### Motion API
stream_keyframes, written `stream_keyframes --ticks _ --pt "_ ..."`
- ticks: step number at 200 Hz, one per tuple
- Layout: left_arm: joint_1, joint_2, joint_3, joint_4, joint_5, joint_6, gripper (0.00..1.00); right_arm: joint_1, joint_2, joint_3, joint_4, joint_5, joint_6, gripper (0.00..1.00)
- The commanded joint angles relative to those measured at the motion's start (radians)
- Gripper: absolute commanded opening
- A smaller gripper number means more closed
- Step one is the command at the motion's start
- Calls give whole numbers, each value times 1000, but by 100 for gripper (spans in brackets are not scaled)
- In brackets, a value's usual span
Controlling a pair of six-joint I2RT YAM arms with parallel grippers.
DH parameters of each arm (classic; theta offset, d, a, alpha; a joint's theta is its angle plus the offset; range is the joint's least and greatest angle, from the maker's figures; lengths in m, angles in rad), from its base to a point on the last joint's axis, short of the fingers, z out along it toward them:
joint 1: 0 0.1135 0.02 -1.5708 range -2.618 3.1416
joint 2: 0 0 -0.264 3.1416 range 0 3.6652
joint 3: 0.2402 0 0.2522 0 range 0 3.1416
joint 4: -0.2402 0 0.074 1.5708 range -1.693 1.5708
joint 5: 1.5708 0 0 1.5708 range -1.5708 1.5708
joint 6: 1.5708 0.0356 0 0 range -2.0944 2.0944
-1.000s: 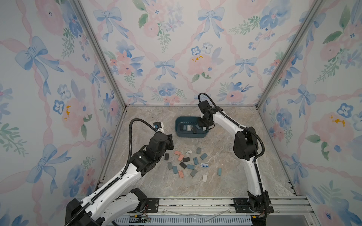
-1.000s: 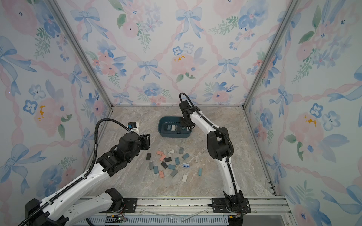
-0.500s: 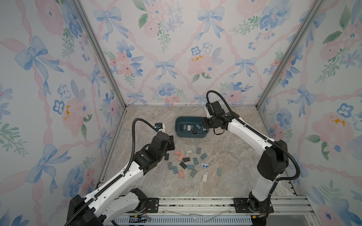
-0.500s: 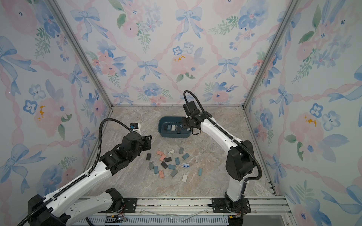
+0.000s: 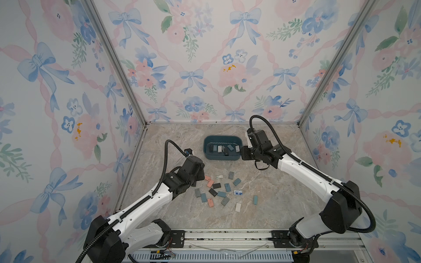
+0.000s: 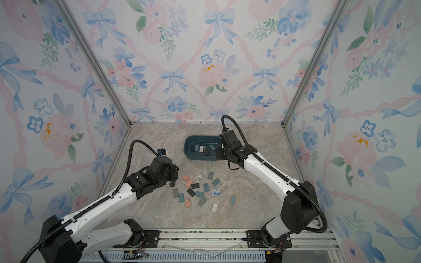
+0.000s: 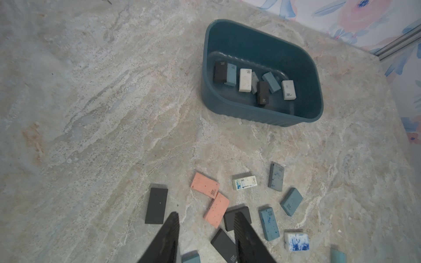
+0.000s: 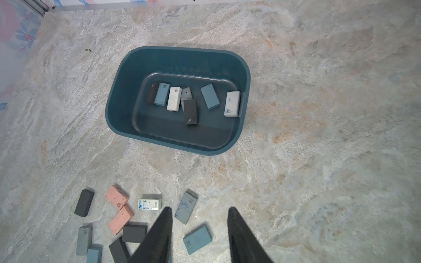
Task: Put the eraser in the storage box
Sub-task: Pick up the eraser from the center of the board.
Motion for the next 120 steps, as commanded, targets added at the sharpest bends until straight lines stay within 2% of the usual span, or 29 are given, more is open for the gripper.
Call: stream_keyframes --ticks 1,53,120 --pt "-3 25 -26 -45 18 -32 44 14 -25 -40 27 3 26 43" --pt "-2 117 -37 -81 0 6 51 12 -20 -100 37 -27 35 44" --pt "29 287 -35 -80 -1 42 52 12 -42 -161 54 -29 55 44"
